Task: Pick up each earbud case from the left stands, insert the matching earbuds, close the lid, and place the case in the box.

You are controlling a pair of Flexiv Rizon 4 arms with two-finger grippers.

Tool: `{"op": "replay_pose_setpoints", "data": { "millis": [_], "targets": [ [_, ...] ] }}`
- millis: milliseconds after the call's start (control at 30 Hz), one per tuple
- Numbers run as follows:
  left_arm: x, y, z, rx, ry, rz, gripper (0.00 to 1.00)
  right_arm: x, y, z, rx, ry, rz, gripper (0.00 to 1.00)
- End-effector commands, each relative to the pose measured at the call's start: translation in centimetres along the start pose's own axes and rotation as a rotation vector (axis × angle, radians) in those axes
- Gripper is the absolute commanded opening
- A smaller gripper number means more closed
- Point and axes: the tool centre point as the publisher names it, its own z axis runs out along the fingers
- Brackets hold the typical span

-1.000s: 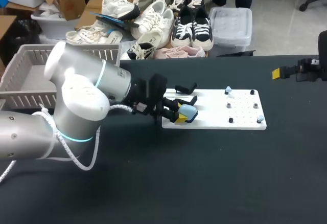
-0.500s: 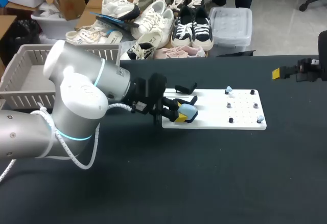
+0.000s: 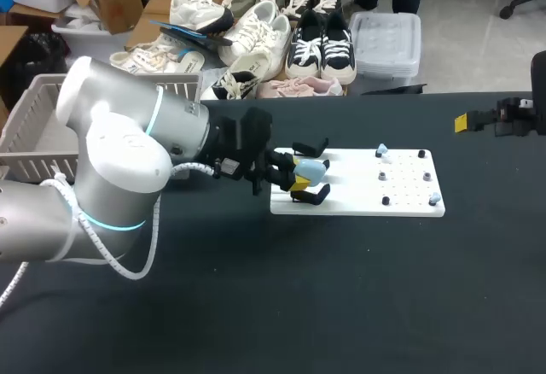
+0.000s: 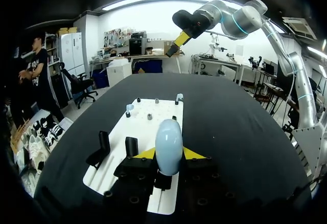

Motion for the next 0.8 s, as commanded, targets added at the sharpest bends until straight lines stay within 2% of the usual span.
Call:
{"op": "replay_pose_setpoints", "data": {
  "millis": [33,167,367,600,800],
  "targets": [
    [-0.8,-0.4,-0.7,-0.018,0.0,0.002,0.0,-0.1,-0.1,0.0,-0.003,0.003,0.0,1.0],
    [-1.8,0.0,-1.1,-0.021,-0.024,0.008,0.0,-0.2,0.3,0.4,-0.01,0.019,-0.016,1.0],
    [-3.2,0.8,-0.7,-0.052,-0.034,0.033,0.0,0.0,2.1,1.4,-0.03,0.055,-0.067,1.0],
    [-5.3,1.6,0.1,-0.055,-0.049,0.037,0.0,0.5,5.0,2.0,-0.072,0.07,-0.124,1.0],
    [-7.0,2.1,0.8,-0.057,-0.053,0.037,0.0,1.3,8.0,3.3,-0.105,0.127,-0.183,1.0]
  ]
}}
